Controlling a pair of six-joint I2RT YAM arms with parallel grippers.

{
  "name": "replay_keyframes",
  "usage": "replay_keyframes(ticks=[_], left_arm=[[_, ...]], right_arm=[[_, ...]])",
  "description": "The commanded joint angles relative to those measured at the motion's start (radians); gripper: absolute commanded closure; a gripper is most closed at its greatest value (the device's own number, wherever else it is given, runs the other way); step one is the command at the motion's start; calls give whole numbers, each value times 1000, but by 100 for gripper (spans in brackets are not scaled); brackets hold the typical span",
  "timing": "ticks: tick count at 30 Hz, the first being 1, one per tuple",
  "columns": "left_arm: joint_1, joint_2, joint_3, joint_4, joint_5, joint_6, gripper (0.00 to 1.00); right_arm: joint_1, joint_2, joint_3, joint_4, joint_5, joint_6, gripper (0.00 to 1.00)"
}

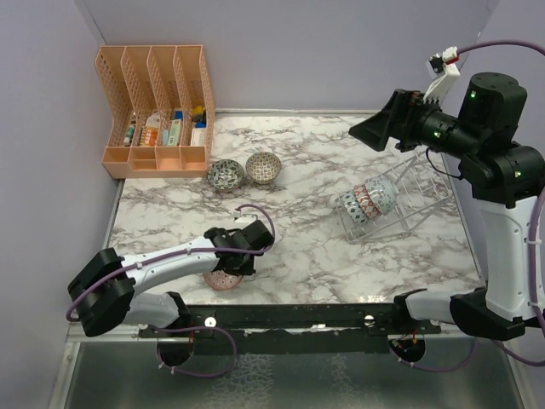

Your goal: Load the bowls into the dish rack

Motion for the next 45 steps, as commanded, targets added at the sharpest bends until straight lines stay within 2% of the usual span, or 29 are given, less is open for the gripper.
replay_keyframes(ticks=[1,2,7,16,21,25,29,35,39,45], left_arm=[[-3,9,-22,7,-3,10,88],[-3,8,-20,10,-1,17,99],[-3,3,88,10,18,76,100],[0,114,588,26,69,196,100],[20,122,606,137,133,172,100],[68,116,575,325,250,103,100],[111,168,614,553,375,-1,100],[117,303,662,1055,505,-291,100],[115,415,699,1310,535,-465,100],[115,528,745,1487,500,-594,100]], right_arm=[[-7,17,49,-11,18,-14,0],[-7,20,52,-11,21,-16,0],[-7,24,61,-13,41,-22,0],[-7,28,75,0,88,-3,0],[-7,22,99,-6,123,-3,0],[-7,13,107,-17,159,-2,0],[-7,24,161,-22,179,2,0],[-7,47,229,-9,153,41,0],[-7,45,234,0,141,59,0],[-7,34,216,-5,139,59,0]])
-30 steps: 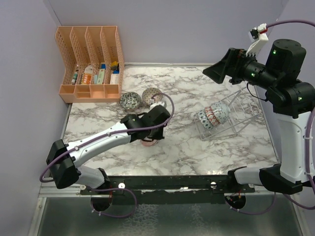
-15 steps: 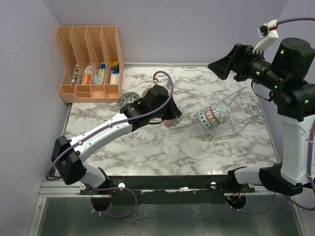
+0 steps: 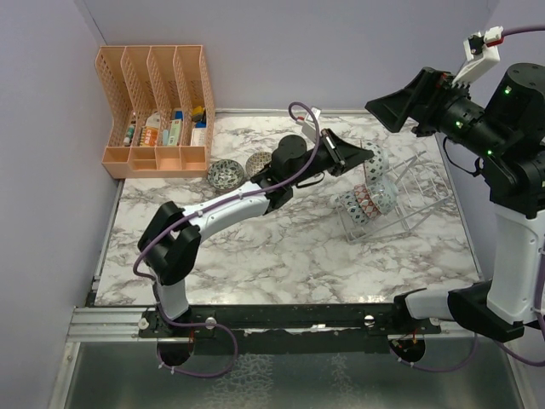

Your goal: Load the bowls into the dish rack

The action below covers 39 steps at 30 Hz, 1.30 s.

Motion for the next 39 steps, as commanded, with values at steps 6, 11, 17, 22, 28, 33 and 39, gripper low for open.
replay_keyframes(ticks=[6,11,17,22,28,33,39], left_arm=[[-49,161,87,466,-66,-340,100],[-74,244,122,544,-111,-407,100],[-103,324,145,588,-160,-463,100],[-113,373,151,616,-200,-493,100],[-115,386,161,551,-201,-498,100],[-117,425,165,551,-205,-527,100],[-119,454,148,587,-210,-538,100]], right_arm=[[-7,-4,7,-5,-1,5,0],[-7,-2,17,-23,8,-6,0],[-7,-2,23,-47,18,-26,0],[-7,-1,25,-59,17,-36,0],[-7,-5,14,-68,21,-45,0],[-7,-7,6,-69,23,-48,1],[-7,-6,-3,-69,20,-53,1]])
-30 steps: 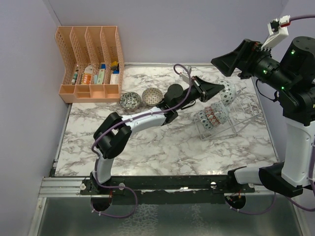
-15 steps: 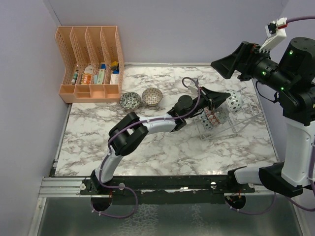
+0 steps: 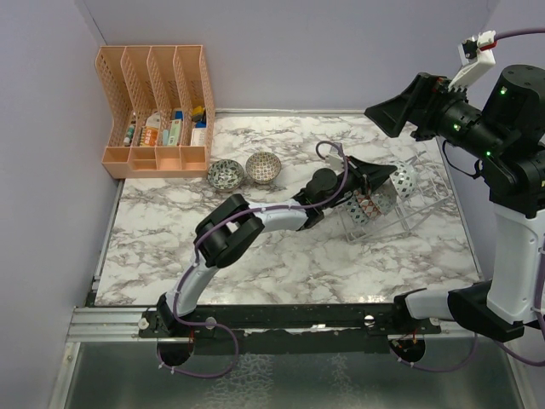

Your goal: Load the bowls into the dish rack

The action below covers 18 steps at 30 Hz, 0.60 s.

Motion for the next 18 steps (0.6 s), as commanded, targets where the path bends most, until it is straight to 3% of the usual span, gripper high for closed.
replay_keyframes(ticks=[1,9,18], left_arm=[[-8,23,24,130,-35,-35,100],[-7,68,36,169,-24,-49,100],[-2,59,44,61,23,-59,100]], right_arm=[[-6,-5,-4,-22,18,-23,1],[-7,-1,-23,-9,1,-27,1],[-7,-1,-38,-7,-5,-32,1]])
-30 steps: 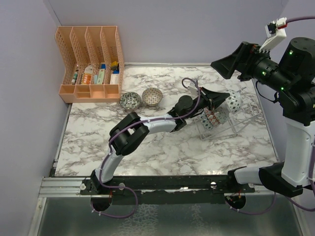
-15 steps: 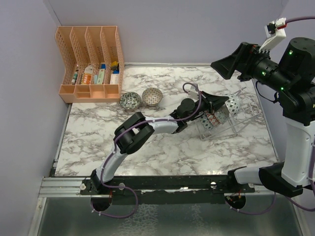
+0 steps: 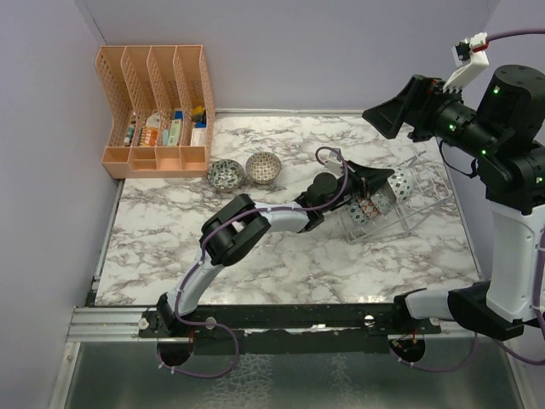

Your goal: Load the bowls into the dish rack

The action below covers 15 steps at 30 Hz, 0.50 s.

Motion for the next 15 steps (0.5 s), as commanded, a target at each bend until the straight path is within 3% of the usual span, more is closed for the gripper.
replay_keyframes(ticks=[1,15], left_arm=[[-1,-12,49,-2,37,-23,100],[20,-64,43,-176,117,4,78]], right_arm=[[-7,-2,-14,-8,-5,-16,0],[-7,2,-21,0,-19,-19,1]])
